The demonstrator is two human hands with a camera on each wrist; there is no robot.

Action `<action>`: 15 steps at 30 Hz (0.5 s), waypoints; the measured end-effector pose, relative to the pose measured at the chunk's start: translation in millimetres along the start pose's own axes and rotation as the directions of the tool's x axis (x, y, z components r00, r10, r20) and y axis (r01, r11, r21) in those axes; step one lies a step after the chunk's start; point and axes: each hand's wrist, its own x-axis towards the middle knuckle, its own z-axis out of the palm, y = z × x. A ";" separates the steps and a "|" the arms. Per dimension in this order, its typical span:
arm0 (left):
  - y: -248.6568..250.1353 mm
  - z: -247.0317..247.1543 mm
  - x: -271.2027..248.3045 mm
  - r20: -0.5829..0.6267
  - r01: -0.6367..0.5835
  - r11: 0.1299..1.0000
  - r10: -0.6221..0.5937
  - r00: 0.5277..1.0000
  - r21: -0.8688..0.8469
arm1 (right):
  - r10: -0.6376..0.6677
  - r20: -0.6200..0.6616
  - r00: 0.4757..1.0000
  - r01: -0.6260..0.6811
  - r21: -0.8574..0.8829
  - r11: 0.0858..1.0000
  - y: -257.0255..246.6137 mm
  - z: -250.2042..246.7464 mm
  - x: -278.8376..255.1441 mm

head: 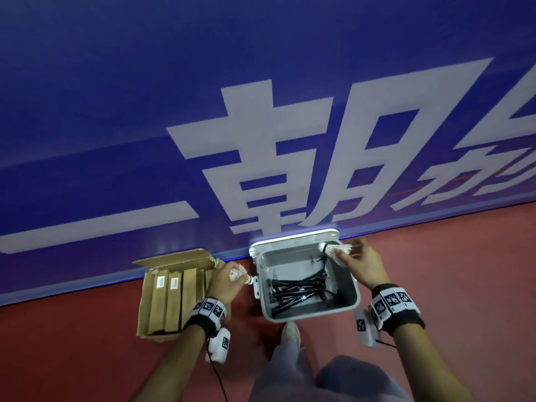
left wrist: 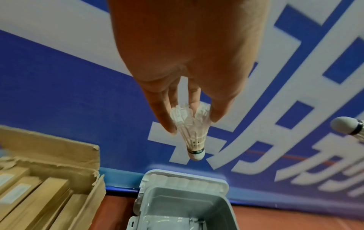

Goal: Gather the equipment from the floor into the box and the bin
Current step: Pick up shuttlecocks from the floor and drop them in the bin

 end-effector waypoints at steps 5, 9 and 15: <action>7.4 51.8 94.5 0.232 -0.045 0.984 0.004 0.973 0.175 | 0.144 0.104 0.984 -0.119 -0.219 0.968 69.2 43.4 54.1; -10.0 125.7 132.1 0.341 -0.005 0.958 -0.097 0.935 0.288 | 0.243 0.202 0.949 -0.153 -0.379 0.913 149.0 89.3 99.9; -90.6 259.2 158.4 0.412 0.000 0.887 -0.215 0.885 0.463 | 0.396 0.317 0.862 -0.182 -0.537 0.824 318.1 154.8 183.4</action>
